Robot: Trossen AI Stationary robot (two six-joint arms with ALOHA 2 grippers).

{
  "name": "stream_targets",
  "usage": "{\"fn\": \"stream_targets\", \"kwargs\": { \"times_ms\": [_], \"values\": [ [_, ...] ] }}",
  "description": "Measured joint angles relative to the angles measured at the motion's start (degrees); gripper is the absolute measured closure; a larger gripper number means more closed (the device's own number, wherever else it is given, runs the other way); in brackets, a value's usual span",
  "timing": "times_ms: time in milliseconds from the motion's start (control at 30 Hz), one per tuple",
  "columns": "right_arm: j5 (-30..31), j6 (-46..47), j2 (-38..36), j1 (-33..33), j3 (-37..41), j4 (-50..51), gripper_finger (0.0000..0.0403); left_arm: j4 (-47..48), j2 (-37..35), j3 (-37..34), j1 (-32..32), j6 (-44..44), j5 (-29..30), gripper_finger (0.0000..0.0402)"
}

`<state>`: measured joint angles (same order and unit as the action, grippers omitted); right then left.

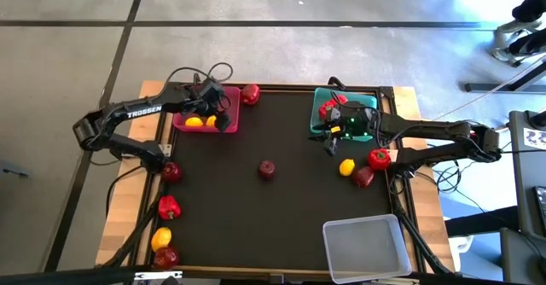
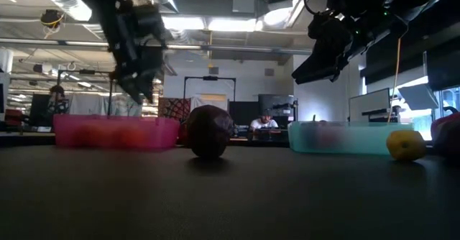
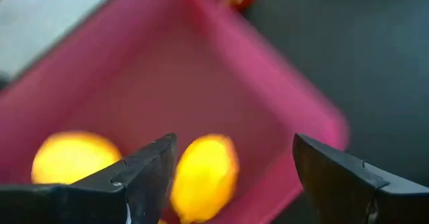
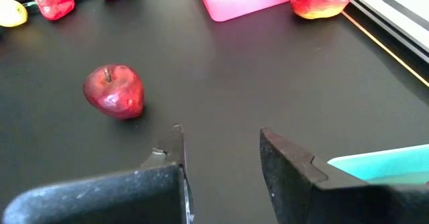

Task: Sort produce into baskets
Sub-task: Put the apple into the transparent bin

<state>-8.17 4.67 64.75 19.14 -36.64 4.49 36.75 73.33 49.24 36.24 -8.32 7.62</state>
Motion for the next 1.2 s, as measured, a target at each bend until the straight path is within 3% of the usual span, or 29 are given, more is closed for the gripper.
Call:
{"fn": "stream_targets", "kwargs": {
  "times_ms": [333, 700, 1200],
  "values": [
    [0.0, 0.0, 0.0, 0.0, 0.0, 0.0, 0.0292, -16.0, -1.8, 3.7, -12.7, 0.7, -12.0, 0.0109],
    [0.0, 1.3, 0.0, 0.0, 0.0, -0.1, 0.0292, -23.2, 3.1, 3.7, -25.4, -1.0, -12.2, 0.0109],
    [-0.3, 1.1, 0.0, 0.0, 0.0, -0.3, 0.0292, -27.5, 13.5, 3.7, -33.3, -6.9, -10.0, 0.0109]
  ]
}}
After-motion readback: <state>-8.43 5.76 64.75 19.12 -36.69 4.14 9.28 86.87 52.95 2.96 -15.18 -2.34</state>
